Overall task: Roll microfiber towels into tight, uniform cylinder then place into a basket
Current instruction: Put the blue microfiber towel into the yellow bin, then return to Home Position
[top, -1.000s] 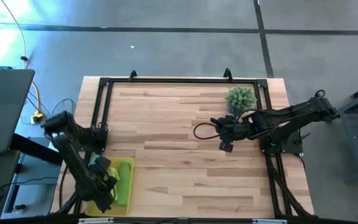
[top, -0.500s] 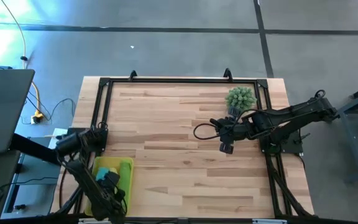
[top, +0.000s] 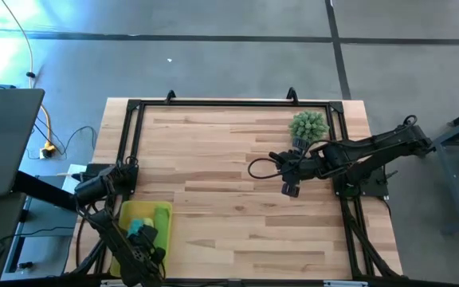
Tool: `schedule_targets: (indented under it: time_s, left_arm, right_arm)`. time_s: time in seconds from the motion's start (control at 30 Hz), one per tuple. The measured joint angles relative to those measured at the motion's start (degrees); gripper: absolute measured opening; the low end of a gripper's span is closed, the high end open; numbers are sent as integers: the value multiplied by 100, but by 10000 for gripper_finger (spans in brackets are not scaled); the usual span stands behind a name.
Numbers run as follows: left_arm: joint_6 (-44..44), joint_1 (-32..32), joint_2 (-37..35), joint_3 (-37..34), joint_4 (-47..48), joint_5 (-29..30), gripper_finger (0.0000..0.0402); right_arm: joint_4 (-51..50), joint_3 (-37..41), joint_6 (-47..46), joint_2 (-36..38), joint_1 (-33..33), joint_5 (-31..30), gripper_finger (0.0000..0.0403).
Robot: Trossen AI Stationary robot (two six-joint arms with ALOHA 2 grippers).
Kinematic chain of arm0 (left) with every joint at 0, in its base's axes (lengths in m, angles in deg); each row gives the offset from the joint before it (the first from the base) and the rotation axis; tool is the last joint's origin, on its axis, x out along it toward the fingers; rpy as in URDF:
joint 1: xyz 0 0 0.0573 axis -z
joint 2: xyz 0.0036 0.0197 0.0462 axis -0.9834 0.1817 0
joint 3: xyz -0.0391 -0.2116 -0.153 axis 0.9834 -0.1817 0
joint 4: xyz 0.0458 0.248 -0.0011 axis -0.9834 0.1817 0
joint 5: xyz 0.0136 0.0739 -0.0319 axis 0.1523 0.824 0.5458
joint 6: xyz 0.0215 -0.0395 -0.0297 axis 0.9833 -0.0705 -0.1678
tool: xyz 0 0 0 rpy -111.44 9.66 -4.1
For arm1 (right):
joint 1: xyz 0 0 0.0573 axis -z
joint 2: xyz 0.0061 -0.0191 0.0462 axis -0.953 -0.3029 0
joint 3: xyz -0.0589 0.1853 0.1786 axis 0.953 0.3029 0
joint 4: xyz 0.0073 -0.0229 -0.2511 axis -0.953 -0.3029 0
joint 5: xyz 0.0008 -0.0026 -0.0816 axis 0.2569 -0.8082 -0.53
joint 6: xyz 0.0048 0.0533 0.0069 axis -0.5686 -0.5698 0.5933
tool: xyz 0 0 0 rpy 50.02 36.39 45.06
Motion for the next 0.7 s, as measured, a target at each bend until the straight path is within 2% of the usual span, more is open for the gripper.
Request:
schedule_targets:
  time_s: [0.27, 0.4, 0.5, 0.57, 0.7]
  left_arm:
    - [49, -9, -5, 0, -85, -6, 117]
    - [389, -20, -5, 150, 253, -24, 141]
    - [729, -57, -5, 467, 753, -26, 147]
    - [1015, -87, -102, 640, 710, 1, 147]
    - [1284, -93, -316, 970, 718, 573, 141]
  right_arm:
    - [0, 0, 2, 0, 0, 2, 156]
    - [0, 0, 3, 0, 0, 32, 156]
    - [-2, 0, 46, 29, 0, 279, 156]
    - [-4, 0, 44, 78, 0, 348, 156]
    - [-43, 0, 46, 241, -9, 396, 156]
